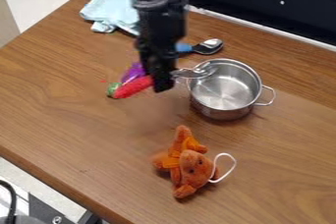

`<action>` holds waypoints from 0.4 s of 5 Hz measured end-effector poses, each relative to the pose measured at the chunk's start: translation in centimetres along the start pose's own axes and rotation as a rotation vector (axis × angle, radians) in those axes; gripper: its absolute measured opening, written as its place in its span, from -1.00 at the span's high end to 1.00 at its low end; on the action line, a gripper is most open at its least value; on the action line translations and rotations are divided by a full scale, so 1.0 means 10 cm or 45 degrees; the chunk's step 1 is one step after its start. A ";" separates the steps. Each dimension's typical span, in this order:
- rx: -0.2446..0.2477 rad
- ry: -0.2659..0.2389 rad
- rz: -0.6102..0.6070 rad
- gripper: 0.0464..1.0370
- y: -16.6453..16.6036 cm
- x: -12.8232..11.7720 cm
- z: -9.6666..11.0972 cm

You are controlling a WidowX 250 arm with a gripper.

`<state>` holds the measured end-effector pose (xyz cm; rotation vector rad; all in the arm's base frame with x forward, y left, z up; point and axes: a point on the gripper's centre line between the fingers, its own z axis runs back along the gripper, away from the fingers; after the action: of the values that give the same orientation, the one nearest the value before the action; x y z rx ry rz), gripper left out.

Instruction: Put the fork inside the silver pot

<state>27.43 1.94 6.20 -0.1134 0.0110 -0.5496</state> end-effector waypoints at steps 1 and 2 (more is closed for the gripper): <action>0.012 0.059 0.030 0.41 -0.05 0.15 -0.04; 0.026 0.120 0.064 0.41 -0.10 0.36 -0.09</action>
<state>29.94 -0.91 5.51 -0.0667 0.0996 -0.5044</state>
